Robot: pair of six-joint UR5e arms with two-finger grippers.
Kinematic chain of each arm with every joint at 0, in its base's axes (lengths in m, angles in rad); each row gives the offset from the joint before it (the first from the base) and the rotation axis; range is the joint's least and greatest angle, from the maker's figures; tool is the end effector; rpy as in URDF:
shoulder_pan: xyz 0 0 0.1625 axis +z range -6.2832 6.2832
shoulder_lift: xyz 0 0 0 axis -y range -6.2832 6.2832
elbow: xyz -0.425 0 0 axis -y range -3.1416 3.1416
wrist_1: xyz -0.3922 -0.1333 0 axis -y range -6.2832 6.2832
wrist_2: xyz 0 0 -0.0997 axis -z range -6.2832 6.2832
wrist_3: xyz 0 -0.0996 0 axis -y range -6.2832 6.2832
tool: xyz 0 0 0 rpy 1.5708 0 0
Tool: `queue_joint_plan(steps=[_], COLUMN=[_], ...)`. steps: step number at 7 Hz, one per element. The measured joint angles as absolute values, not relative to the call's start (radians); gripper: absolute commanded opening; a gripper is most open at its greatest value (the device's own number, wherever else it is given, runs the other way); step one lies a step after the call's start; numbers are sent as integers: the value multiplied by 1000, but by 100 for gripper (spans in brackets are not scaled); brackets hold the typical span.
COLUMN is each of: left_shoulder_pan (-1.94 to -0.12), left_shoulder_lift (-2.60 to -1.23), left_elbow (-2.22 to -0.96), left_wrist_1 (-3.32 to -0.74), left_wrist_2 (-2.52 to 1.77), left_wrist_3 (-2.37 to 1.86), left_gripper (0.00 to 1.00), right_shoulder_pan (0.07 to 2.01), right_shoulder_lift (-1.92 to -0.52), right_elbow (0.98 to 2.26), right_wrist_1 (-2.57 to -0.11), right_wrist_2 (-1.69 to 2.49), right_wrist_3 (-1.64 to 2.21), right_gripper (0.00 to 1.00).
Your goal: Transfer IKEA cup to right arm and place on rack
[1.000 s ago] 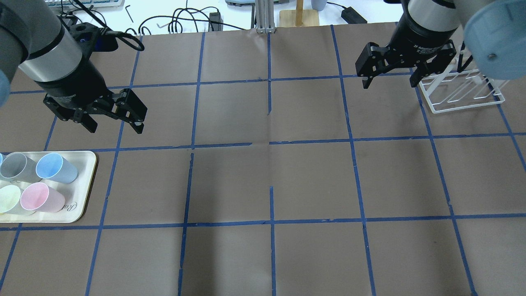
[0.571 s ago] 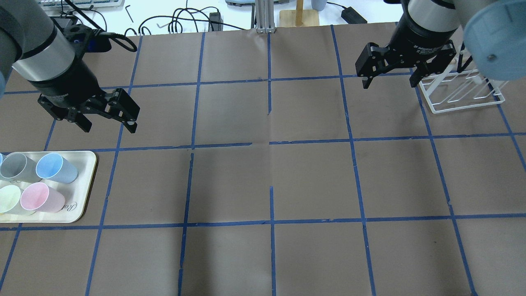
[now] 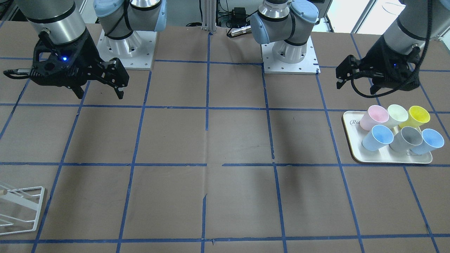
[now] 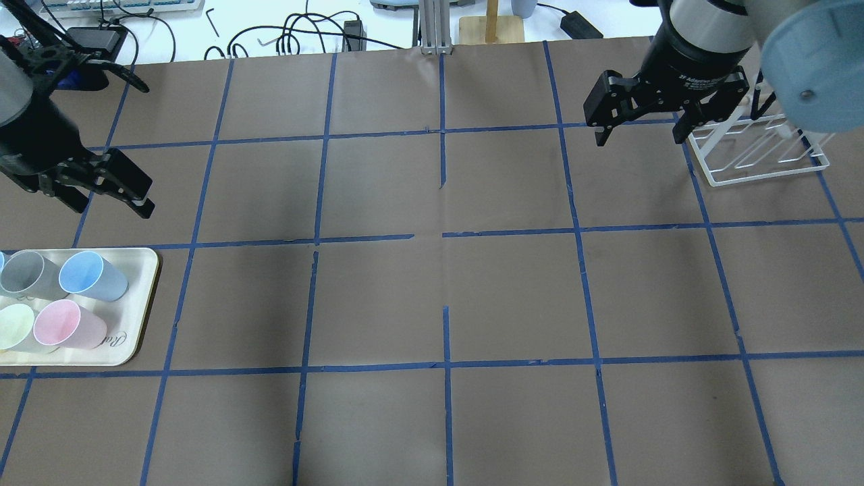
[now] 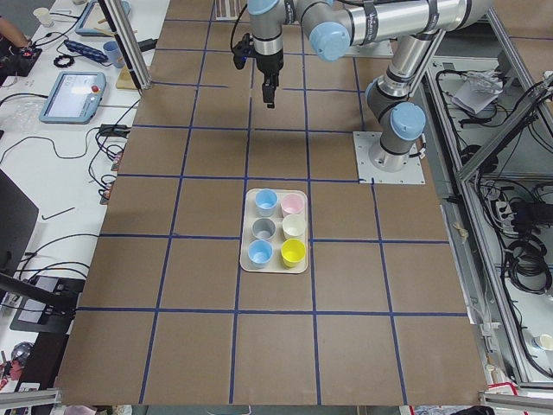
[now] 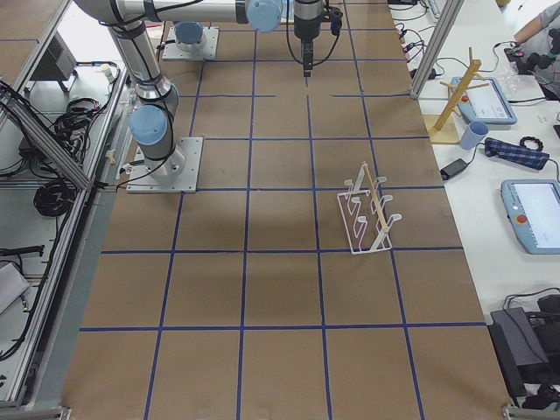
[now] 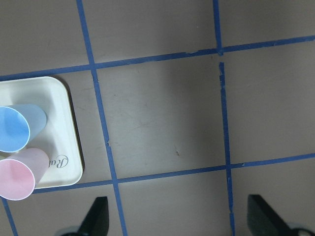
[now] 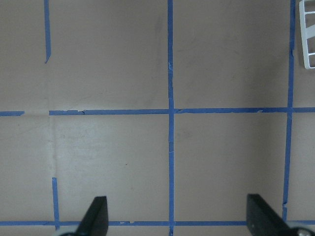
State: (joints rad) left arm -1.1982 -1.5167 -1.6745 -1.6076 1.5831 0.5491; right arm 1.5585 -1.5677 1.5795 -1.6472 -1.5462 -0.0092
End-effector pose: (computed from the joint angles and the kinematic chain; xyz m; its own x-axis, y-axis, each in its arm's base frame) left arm 0.0443 -0.4760 0.4596 -0.9840 0.1746 0.0346 0.1769 0.9810 0.0800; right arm 0.1296 -0.5010 0.4899 -0.9997 0.0015 -0.0239 0.0031 0.9979 -0.0648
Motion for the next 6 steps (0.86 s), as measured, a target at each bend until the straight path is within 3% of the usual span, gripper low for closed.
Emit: queue_joint_plan(steps=[6], left_shoulder_pan=[-940], left_shoulder_lift=[-1683], left_elbow=[-1791], left_wrist_1=[-1242], left_wrist_2=[1586], left_wrist_3=[972], left_gripper=[100], right_shoulder_pan=[1559], right_shoulder_lift=[-1568], right_elbow=[1580], right_wrist_1=[-1646], right_wrist_2=[-1546], right_wrist_3=[-9], right_gripper=[100])
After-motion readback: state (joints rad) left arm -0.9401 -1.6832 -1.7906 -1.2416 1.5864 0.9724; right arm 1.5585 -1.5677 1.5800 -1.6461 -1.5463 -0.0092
